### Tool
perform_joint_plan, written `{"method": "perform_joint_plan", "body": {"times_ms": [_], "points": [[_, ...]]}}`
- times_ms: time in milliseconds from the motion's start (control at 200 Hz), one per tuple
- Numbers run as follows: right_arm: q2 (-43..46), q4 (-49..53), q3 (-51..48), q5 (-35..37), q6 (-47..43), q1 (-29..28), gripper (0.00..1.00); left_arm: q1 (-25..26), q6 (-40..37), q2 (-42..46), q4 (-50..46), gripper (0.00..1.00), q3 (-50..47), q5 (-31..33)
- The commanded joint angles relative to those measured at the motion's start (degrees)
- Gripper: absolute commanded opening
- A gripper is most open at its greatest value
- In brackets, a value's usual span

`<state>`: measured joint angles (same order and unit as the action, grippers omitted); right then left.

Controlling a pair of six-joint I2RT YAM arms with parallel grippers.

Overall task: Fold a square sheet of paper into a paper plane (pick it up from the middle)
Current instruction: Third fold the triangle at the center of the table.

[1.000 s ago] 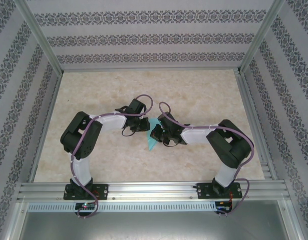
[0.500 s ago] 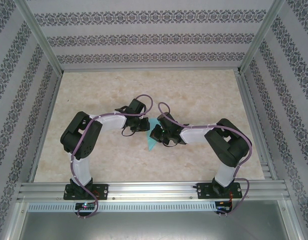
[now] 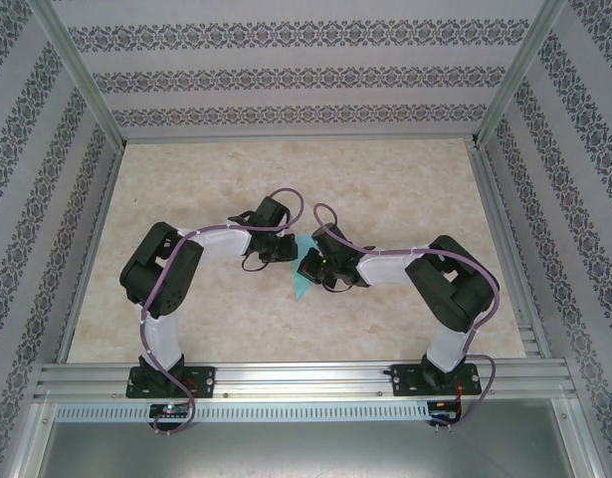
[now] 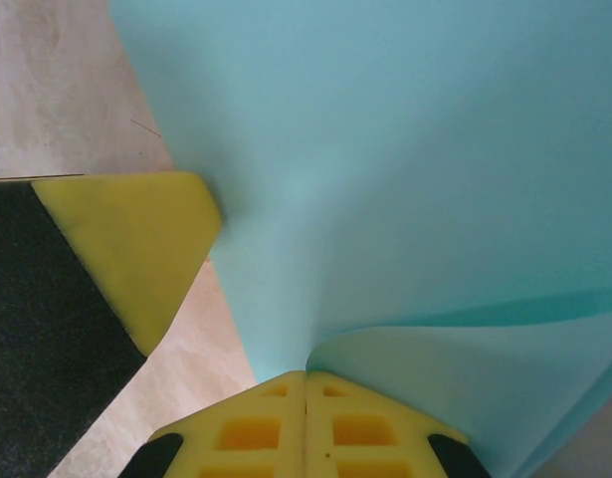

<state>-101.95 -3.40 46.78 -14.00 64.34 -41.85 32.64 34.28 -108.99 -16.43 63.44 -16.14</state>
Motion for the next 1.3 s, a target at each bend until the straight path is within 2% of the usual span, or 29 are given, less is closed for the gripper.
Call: {"method": "perform_joint_plan", "body": {"times_ms": [0, 460, 659, 734, 939, 1049, 1294], "points": [[0.5, 1.4, 0.7, 1.7, -1.3, 0.5, 0.04, -0.3, -1.4, -1.3, -2.4, 0.13, -0.2, 0.4], [-0.2, 2.1, 0.9, 1.9, -1.4, 0.2, 0.06, -0.3, -1.4, -1.2, -2.7, 0.13, 0.2, 0.1], [-1.1, 2.5, 1.0, 1.7, -1.2, 0.1, 0.18, -1.1, -0.2, 1.6, -3.3, 0.15, 0.6, 0.5], [-1.3, 2.5, 1.1, 1.4, -1.3, 0.2, 0.25, -2.8, 1.2, 3.9, -3.2, 0.17, 0.2, 0.8], [-1.8, 2.0, 1.2, 0.9, -1.3, 0.0, 0.34, -8.4, 3.7, 10.7, -1.8, 0.18, -3.9, -0.1], [-1.8, 2.0, 1.3, 0.7, -1.4, -0.1, 0.41, -9.4, 3.1, 12.6, -2.6, 0.18, -4.9, -1.1], [-1.4, 2.3, 0.9, 0.8, -1.5, -0.1, 0.40, -9.3, 2.9, 13.7, -1.3, 0.19, -6.5, -5.9]]}}
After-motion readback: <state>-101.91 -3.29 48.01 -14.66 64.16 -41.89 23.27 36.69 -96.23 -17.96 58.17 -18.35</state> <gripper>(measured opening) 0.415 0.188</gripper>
